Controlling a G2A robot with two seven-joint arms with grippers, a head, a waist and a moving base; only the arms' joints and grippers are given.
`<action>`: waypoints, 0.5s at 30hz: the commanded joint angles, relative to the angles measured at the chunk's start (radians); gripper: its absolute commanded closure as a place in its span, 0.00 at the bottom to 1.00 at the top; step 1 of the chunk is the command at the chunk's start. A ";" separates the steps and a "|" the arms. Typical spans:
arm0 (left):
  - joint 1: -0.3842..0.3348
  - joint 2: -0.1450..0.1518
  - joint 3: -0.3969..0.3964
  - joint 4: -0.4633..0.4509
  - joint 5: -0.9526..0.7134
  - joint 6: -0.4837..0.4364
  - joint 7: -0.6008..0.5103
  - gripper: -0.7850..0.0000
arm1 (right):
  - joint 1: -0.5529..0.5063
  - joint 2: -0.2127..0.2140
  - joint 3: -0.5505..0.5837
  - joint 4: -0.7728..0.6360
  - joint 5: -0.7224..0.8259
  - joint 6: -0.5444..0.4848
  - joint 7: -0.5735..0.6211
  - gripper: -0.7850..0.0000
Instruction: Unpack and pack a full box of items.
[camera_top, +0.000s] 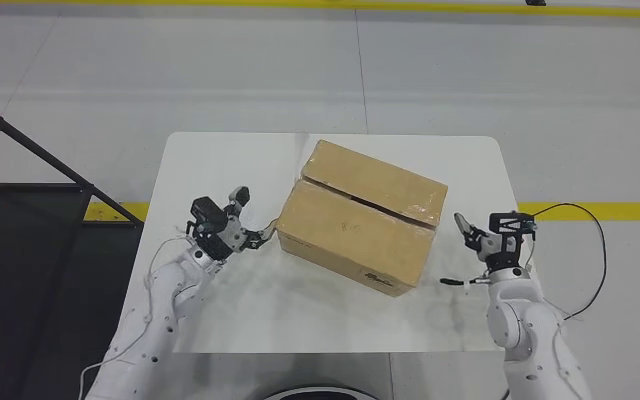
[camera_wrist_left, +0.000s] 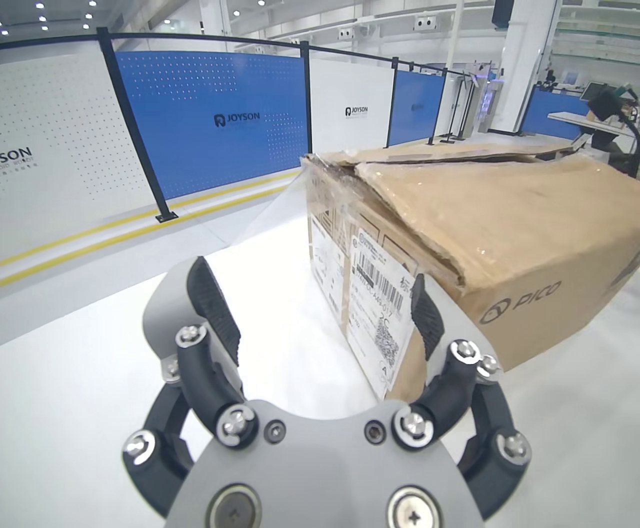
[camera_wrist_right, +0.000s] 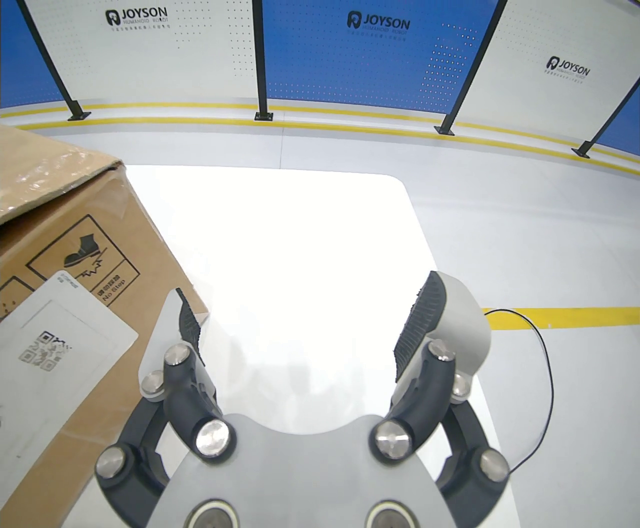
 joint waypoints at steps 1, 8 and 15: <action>0.007 0.000 -0.011 0.001 -0.005 0.043 -0.010 0.00 | -0.004 0.000 0.002 -0.006 -0.002 0.000 -0.003 0.00; -0.013 -0.013 0.013 0.009 -0.030 0.197 -0.085 0.00 | -0.004 0.000 0.002 -0.006 -0.002 0.000 -0.003 0.00; -0.010 -0.020 0.059 0.015 0.002 0.204 -0.066 0.00 | -0.002 -0.003 0.005 -0.013 0.025 -0.001 -0.004 0.00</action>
